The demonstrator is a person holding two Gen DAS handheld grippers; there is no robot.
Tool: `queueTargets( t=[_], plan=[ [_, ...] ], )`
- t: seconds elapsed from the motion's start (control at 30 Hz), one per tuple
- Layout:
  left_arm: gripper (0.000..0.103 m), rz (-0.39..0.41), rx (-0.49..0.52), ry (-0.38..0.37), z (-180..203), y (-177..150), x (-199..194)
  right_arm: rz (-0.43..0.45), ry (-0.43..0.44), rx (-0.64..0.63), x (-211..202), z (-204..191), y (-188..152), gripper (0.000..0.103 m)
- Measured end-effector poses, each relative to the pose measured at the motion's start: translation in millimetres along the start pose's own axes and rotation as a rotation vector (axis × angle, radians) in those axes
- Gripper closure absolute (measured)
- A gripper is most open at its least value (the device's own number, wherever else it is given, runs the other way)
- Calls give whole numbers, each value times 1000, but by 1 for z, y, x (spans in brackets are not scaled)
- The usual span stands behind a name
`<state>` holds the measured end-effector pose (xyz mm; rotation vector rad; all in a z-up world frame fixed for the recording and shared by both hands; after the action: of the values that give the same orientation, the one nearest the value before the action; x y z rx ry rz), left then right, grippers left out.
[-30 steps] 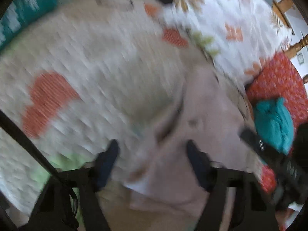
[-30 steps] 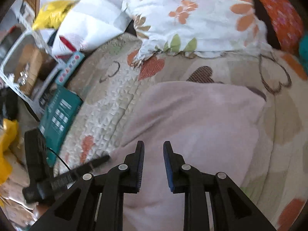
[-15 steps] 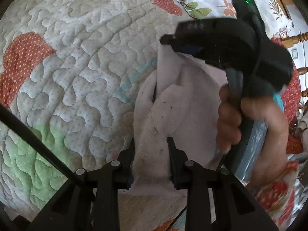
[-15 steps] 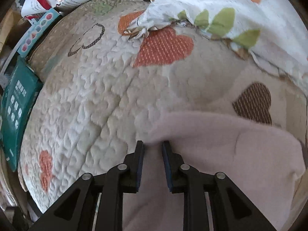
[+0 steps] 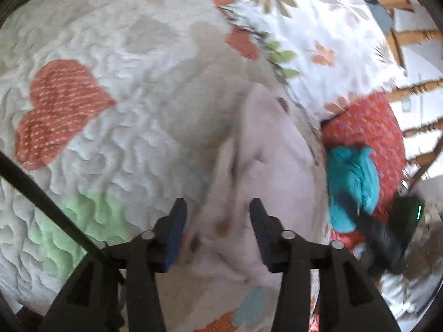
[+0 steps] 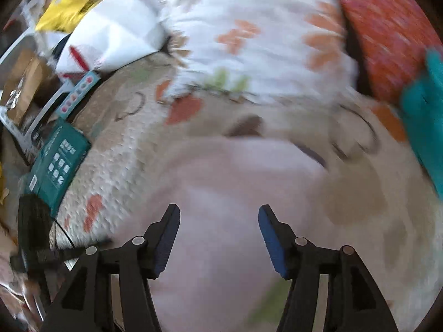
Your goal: Fold small clothes
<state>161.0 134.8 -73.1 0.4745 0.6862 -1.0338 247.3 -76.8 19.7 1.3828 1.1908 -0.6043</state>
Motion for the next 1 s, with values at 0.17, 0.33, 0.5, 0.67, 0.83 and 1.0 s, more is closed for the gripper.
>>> queueTargets(
  t=[0.17, 0.33, 0.5, 0.67, 0.83, 1.0],
  plan=[
    [49, -31, -26, -30, 0, 4, 20, -25, 135, 200, 15, 46, -59, 38],
    [27, -25, 64, -18, 13, 12, 33, -5, 310, 274, 47, 33, -73, 39],
    [63, -47, 154, 111, 21, 2, 51, 24, 342, 369, 62, 35, -64, 63],
    [78, -100, 257, 61, 71, -21, 73, 90, 363, 350, 12, 49, -59, 74],
    [78, -182, 339, 80, 101, -48, 102, 112, 189, 308, -23, 89, -67, 66],
    [81, -210, 308, 52, 92, -51, 102, 104, 121, 359, -29, 128, -93, 64]
  ],
)
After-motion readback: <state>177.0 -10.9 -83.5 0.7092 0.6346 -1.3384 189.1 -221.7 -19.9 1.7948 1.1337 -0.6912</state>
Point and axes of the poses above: each gripper's, at about its wrist camera, not at the fingertips, and x roughly the way its jaws point, z to its right, y to its top, the point moved 10 cm from there along x, roughly the way its jaws point, and after that the axes turned 9 degrees about -z, right-handed, at the moved point
